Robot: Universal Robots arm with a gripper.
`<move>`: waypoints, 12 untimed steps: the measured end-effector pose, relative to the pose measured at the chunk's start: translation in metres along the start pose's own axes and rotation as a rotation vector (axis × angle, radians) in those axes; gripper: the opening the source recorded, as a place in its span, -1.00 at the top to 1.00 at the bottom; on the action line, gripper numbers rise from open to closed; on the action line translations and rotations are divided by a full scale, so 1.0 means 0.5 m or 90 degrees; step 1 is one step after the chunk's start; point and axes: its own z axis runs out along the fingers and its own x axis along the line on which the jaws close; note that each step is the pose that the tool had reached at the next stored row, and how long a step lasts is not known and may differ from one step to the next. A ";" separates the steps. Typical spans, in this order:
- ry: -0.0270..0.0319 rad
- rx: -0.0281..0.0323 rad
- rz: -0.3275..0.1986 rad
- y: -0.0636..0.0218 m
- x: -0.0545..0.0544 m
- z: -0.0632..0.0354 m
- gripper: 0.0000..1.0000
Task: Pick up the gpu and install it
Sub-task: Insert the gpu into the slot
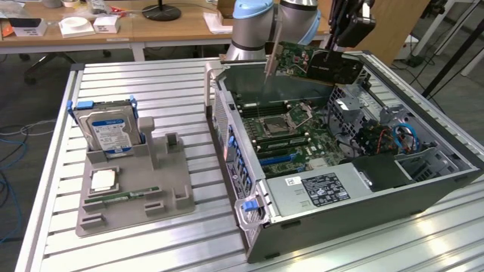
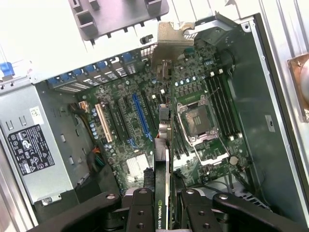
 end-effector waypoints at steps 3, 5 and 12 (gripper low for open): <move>0.0001 -0.0002 -0.007 0.000 0.000 0.000 0.49; 0.0002 -0.0003 -0.011 0.000 0.000 0.000 0.49; 0.0003 -0.0008 -0.027 0.000 0.000 0.000 0.49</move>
